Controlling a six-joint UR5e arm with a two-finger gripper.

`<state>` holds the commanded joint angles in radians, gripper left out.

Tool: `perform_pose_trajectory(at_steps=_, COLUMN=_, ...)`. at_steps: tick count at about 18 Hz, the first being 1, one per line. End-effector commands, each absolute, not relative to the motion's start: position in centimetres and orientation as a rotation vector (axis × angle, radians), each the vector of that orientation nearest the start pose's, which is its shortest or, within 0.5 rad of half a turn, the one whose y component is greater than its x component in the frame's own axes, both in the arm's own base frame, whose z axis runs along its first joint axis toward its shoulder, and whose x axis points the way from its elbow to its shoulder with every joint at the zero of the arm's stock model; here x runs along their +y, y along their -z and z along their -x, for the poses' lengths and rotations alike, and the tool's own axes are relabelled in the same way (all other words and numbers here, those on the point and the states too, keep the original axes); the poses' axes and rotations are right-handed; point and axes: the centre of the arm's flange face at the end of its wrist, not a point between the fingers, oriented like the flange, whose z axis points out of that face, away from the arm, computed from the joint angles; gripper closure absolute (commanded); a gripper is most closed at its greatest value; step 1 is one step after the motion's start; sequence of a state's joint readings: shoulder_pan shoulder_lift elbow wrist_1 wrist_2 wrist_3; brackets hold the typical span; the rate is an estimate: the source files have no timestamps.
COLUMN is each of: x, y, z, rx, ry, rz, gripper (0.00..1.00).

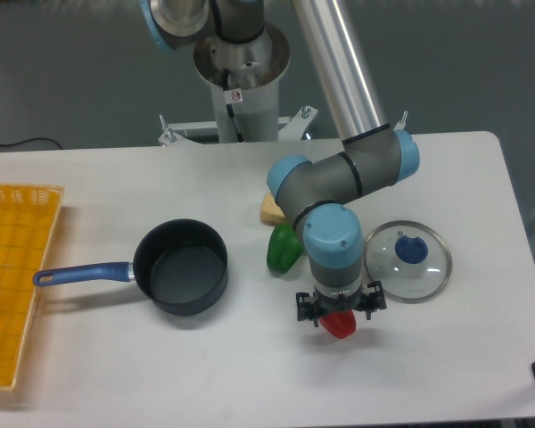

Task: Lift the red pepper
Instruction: 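Close the gripper on the red pepper, then lift the red pepper up off the table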

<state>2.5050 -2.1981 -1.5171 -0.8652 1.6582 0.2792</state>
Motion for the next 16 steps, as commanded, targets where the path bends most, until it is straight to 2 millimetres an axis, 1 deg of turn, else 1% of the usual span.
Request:
perform_pose_trajectory(at_steps=3, x=51.1, y=-20.2, z=48.2, rx=-1.028, ry=-0.224, rz=2.898, gripper=0.0)
perform_pose_trajectory(at_steps=6, x=51.3, y=-18.9, z=47.9, rx=-1.033, ry=-0.233, rz=2.916, gripper=0.0)
perform_pose_trajectory(at_steps=9, x=51.3, y=-18.7, z=47.9, rx=-1.034, ry=-0.257, rz=2.928, gripper=0.0)
perform_pose_trajectory(at_steps=10, x=51.3, y=-18.8, z=47.9, rx=-1.033, ry=-0.258, rz=2.926, gripper=0.02)
perform_pose_trajectory(at_steps=11, x=51.2, y=-18.7, z=47.9, rx=-1.032, ry=-0.257, rz=2.931, gripper=0.1)
perform_pose_trajectory(at_steps=12, x=51.2, y=-18.7, z=47.9, rx=-1.028, ry=-0.26, rz=2.933, gripper=0.23)
perform_pose_trajectory(at_steps=14, x=51.3, y=-18.9, z=47.9, rx=-1.023, ry=-0.263, rz=2.931, gripper=0.35)
perform_pose_trajectory(at_steps=15, x=51.5, y=-19.0, z=47.8, rx=-1.011, ry=-0.265, rz=2.933, gripper=0.47)
perform_pose_trajectory(at_steps=16, x=51.6, y=-19.0, z=47.7, rx=-1.002, ry=-0.265, rz=2.936, gripper=0.53)
